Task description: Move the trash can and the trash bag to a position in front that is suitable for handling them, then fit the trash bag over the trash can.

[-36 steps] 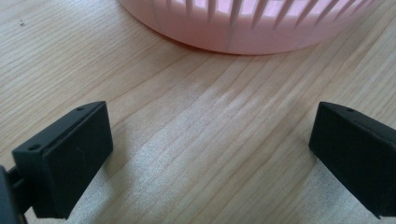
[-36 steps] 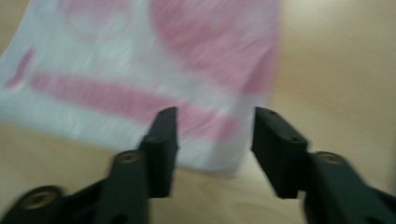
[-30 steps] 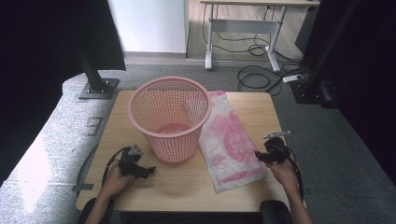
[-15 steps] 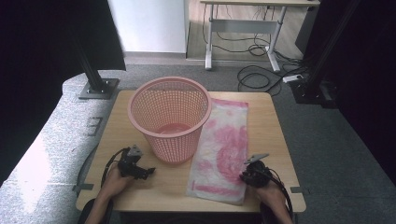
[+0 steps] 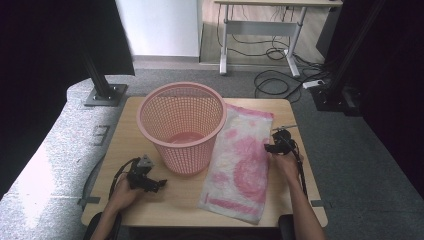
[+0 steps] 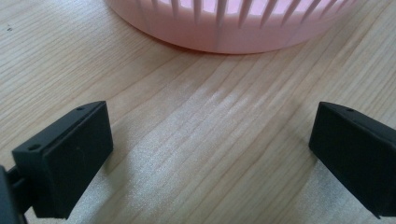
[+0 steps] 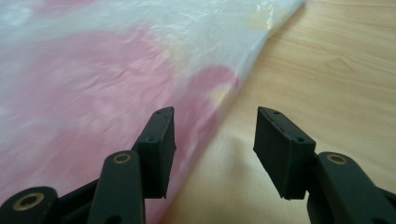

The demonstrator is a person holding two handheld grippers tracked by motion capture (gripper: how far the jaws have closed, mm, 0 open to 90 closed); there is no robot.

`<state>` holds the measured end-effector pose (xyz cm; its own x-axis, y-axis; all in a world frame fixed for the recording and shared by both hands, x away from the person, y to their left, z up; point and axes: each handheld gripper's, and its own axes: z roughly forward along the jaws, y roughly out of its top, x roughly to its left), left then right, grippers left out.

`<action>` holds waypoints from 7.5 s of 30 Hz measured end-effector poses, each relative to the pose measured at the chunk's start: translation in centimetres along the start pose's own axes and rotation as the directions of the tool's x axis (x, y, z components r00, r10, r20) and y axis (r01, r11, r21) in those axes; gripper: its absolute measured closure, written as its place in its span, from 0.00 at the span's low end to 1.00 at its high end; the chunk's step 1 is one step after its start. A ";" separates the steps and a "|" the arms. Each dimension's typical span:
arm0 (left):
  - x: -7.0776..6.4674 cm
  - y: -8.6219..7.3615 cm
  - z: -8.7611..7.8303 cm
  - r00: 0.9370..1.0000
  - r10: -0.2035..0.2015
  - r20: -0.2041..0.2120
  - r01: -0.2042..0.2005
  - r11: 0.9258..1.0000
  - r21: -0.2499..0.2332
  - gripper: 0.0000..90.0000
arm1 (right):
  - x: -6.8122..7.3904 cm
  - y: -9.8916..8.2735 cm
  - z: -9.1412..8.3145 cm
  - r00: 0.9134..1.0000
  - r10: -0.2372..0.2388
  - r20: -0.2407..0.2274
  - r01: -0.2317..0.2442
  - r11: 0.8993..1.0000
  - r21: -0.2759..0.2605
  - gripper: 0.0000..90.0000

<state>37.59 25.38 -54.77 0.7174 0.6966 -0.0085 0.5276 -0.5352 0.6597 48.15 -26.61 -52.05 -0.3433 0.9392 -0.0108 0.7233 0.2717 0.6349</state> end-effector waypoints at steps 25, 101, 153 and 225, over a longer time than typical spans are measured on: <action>0.3 0.1 -0.1 1.000 -0.007 -0.020 0.008 1.000 0.021 0.00 | -2.4 -12.0 -9.3 1.000 -0.023 0.020 0.022 0.999 0.044 0.95; 0.9 0.4 0.4 0.995 -0.070 -0.066 0.070 0.998 -0.003 0.00 | 3.8 -9.5 -3.1 0.984 -0.127 -0.122 0.112 0.986 -0.122 0.00; 0.7 0.5 0.4 0.994 -0.080 -0.076 0.080 0.997 -0.002 0.00 | 13.7 -9.5 -6.2 0.894 -0.337 -0.297 0.371 0.927 0.064 0.23; 0.6 0.7 0.7 0.995 -0.078 -0.068 0.078 0.997 -0.007 0.00 | 3.2 6.9 -13.5 0.954 -0.231 -0.191 0.237 0.971 0.010 1.00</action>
<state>38.71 25.09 -54.80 0.6413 0.7672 -0.0088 0.5787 -0.4762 0.6621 43.97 -24.59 -37.33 -0.6093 0.7929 -0.0092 0.6272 0.4890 0.6062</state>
